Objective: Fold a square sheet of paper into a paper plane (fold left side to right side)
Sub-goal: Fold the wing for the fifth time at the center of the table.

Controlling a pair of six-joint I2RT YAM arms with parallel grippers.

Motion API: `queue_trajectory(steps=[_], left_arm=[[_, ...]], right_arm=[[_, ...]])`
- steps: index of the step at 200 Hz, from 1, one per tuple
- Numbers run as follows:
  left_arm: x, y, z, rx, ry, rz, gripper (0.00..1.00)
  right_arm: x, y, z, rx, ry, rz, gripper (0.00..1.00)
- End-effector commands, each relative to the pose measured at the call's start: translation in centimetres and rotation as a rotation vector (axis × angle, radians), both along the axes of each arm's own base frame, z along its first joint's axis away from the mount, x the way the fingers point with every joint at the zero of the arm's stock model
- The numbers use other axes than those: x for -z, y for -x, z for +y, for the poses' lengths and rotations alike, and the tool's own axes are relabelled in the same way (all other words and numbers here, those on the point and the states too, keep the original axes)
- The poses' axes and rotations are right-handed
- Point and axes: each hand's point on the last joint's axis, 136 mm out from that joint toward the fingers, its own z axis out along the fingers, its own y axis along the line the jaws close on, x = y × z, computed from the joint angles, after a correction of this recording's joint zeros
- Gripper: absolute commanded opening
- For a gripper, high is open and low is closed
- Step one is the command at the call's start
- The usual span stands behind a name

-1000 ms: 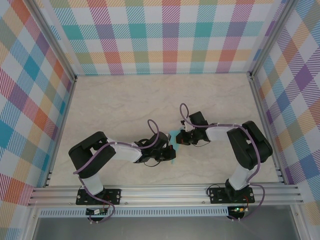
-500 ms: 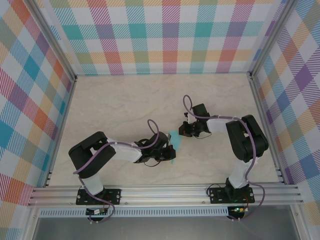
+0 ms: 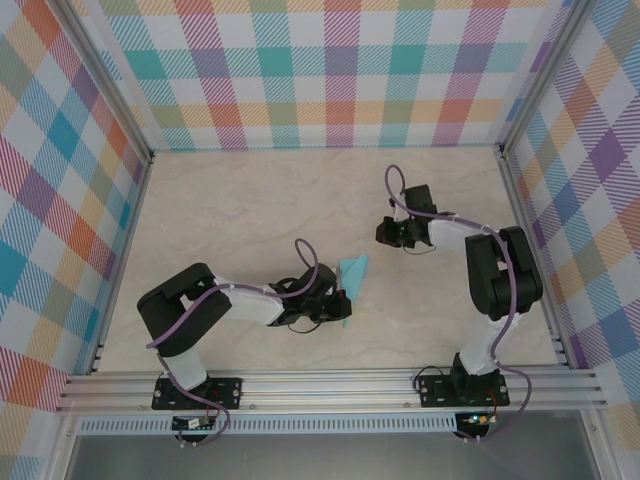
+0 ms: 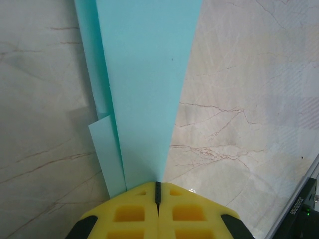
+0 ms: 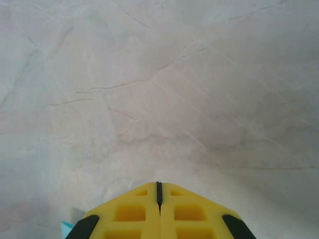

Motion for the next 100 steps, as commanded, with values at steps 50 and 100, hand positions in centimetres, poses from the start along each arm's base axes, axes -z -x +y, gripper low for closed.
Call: queue_trajectory(steps=[50,100], left_arm=[[2.5,2.6,1.9,0.037,-0.106,0.095,0.00],[1.5,2.5,1.6,0.042,-0.084,0.076,0.02]], right_arm=[[-1.7,9.9,6.1,-0.148,-0.197,0.110,0.02],[1.3,9.6,7.0,-0.138,-0.165,0.202,0.02]])
